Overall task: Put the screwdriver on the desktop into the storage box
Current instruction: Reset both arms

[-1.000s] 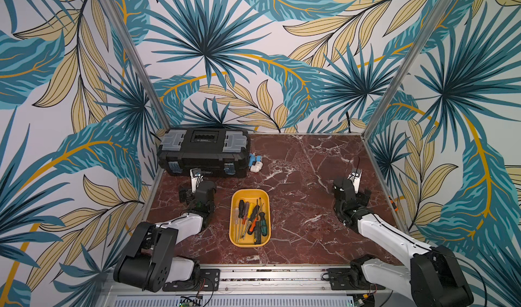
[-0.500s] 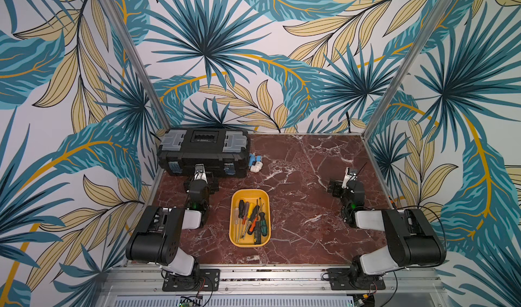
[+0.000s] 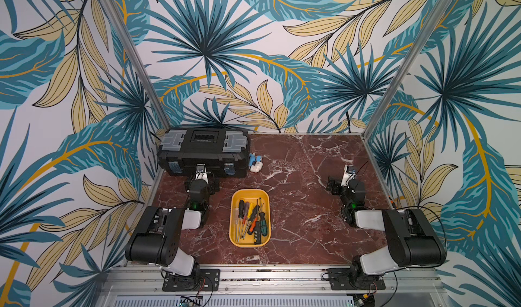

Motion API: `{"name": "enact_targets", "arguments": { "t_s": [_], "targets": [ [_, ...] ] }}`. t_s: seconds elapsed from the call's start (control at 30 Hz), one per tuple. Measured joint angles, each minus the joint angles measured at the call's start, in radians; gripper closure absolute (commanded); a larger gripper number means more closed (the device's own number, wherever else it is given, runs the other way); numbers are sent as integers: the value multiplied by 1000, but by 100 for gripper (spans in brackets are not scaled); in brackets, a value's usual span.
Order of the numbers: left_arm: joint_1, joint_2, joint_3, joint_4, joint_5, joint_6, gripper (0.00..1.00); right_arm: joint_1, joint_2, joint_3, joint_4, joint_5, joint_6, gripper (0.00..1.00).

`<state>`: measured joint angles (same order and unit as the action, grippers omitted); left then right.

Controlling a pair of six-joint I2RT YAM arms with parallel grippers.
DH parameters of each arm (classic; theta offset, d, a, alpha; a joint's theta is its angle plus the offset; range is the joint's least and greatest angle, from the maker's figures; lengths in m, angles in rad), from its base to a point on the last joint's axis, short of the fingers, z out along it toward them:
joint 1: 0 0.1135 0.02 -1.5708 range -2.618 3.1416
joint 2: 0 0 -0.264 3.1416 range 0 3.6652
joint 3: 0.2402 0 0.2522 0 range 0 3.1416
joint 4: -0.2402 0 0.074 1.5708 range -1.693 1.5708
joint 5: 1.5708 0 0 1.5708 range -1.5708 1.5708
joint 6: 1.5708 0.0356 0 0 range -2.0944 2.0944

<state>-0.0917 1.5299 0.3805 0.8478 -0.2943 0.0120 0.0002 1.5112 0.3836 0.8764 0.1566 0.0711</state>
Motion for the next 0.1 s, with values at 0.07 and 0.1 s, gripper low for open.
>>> {"name": "enact_targets", "arguments": {
  "t_s": [0.07, 0.1],
  "targets": [
    [0, 0, 0, 0, 0, 0, 0, 6, 0, 8, -1, 0, -4, 1],
    [0, 0, 0, 0, 0, 0, 0, 9, 0, 10, -1, 0, -6, 1]
  ]
}}
